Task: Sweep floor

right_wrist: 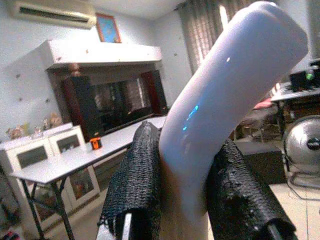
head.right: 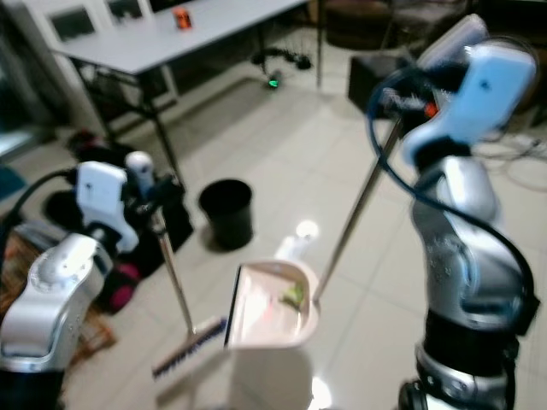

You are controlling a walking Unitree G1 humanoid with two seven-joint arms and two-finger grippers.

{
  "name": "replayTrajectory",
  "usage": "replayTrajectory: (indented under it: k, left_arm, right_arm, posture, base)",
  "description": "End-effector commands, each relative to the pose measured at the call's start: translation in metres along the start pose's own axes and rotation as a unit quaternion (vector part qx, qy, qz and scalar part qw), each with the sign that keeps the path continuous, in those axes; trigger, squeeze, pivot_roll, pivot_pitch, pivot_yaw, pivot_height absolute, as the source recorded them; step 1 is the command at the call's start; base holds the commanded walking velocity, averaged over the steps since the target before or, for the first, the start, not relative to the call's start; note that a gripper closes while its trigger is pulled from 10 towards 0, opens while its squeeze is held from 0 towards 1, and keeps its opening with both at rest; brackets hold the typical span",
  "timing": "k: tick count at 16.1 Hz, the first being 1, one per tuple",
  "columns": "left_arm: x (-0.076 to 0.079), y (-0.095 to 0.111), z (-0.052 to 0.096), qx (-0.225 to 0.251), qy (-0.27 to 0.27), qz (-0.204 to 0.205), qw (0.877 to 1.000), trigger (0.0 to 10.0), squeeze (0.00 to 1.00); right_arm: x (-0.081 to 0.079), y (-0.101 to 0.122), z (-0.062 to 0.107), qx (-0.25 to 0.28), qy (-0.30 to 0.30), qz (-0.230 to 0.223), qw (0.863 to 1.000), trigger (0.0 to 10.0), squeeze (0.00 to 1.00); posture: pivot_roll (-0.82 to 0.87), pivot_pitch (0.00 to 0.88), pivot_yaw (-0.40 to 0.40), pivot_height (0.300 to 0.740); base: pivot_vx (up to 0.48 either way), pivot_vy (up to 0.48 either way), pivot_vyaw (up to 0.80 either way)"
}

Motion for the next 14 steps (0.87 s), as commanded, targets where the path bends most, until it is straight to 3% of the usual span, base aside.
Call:
replayTrajectory:
  k: [1, 4, 6, 10, 14]
  left_arm:
    - [-0.0052, 0.0100, 0.0006, 0.018, 0.005, -0.014, 1.000, 10.0, 0.00]
    - [-0.0028, 0.0117, 0.0005, 0.023, 0.003, -0.032, 0.999, 10.0, 0.00]
    - [0.0027, 0.0098, -0.0001, 0.020, -0.001, -0.050, 0.999, 10.0, 0.00]
    - [0.0026, 0.0071, -0.0012, 0.024, 0.014, -0.004, 1.000, 10.0, 0.00]
    - [0.0018, 0.0062, -0.0010, 0.021, 0.025, -0.007, 0.999, 10.0, 0.00]
  right_arm:
    - [-0.0047, 0.0152, -0.0005, 0.031, 0.008, -0.004, 0.999, 10.0, 0.00]
    - [-0.0043, 0.0151, -0.0009, 0.032, 0.007, -0.003, 0.999, 10.0, 0.00]
    - [-0.0045, 0.0149, -0.0015, 0.031, 0.008, -0.003, 0.999, 10.0, 0.00]
    - [-0.0028, 0.0160, -0.0032, 0.030, 0.010, 0.001, 1.000, 10.0, 0.00]
    - [-0.0026, 0.0173, -0.0061, 0.027, 0.015, 0.006, 1.000, 10.0, 0.00]
  posture:
    - [-0.08, 0.000, 0.096, 0.740]
    - [-0.08, 0.000, 0.093, 0.740]
    - [-0.08, 0.000, 0.093, 0.740]
    - [-0.09, 0.000, 0.082, 0.740]
    - [-0.10, 0.000, 0.063, 0.740]
  base:
    - [0.000, 0.401, 0.00]
    - [0.000, 0.213, 0.00]
    - [0.000, -0.480, 0.00]
    - [0.000, -0.181, 0.00]
    - [0.000, 0.000, 0.00]
Point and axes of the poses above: a point about 5 cm out from each wrist's last joint towards the gripper, its own z axis pointing back from the gripper into the wrist, its own y axis along the axis of the wrist's last joint, x = y × z, the point moved 4 cm from there along -z, pointing out of the wrist towards the gripper, and after that the axes turned 5 degrees about z, right-handed, at the moved point
